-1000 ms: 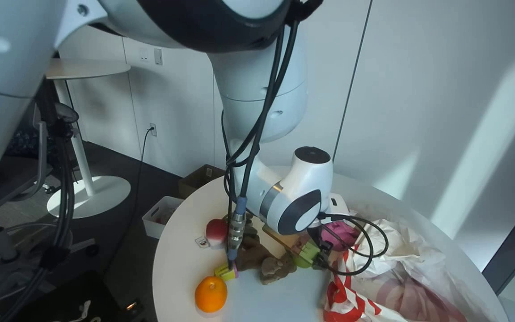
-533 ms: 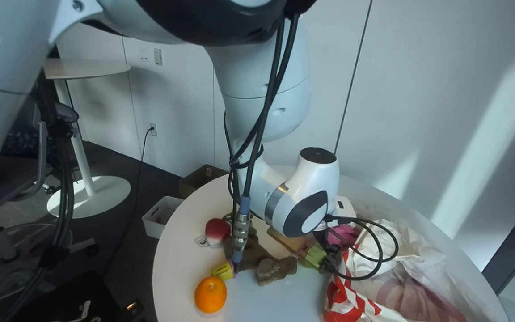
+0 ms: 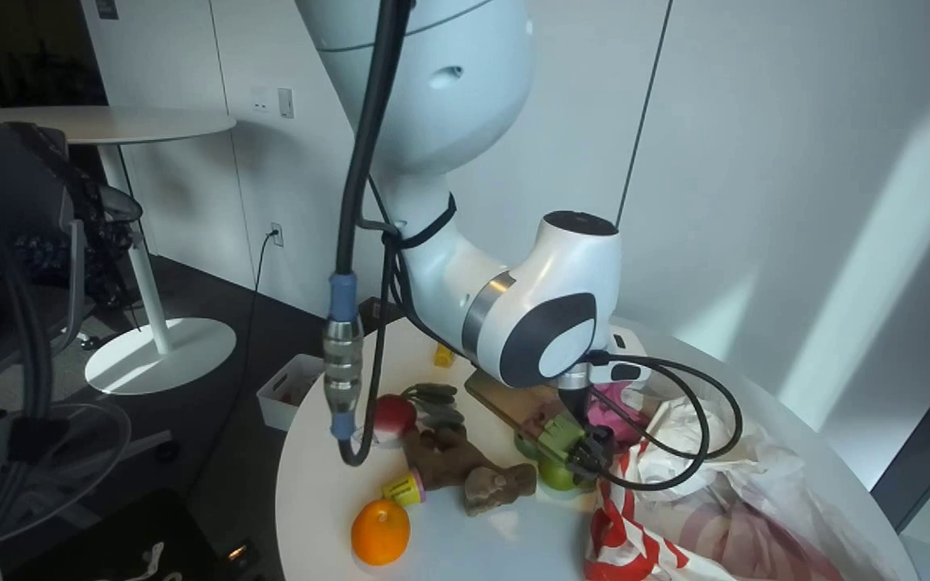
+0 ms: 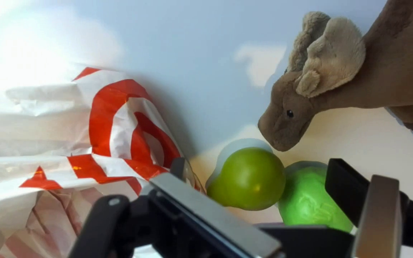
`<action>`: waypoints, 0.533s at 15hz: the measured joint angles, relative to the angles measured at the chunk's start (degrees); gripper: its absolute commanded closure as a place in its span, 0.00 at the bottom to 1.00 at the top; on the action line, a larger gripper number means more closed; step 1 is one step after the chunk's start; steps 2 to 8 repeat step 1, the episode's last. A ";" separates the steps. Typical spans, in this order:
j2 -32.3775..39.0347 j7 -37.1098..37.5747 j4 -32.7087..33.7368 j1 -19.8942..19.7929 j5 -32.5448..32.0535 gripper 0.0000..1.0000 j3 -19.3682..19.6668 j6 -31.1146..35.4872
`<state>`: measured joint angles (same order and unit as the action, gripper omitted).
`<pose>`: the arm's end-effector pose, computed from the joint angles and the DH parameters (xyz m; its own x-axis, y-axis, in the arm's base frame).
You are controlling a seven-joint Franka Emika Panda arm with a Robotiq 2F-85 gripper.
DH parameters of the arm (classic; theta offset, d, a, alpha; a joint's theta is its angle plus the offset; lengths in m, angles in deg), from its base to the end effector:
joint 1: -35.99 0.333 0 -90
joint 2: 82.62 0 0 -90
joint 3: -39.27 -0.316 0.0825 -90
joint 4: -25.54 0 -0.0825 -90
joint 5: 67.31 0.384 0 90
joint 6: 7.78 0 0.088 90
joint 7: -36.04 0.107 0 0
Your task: Remove the apple and pear from the plastic
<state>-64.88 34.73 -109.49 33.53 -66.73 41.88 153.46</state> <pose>0.5246 -0.0476 0.2124 0.9866 -0.0700 0.1474 -0.0726 -0.9973 0.0126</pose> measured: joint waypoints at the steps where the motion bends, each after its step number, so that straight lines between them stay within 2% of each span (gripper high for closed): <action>1: -1.64 0.09 -1.25 0.00 0.00 0.00 0.06 -0.72; 8: -1.64 0.09 -1.25 0.00 0.00 0.00 0.06 -0.72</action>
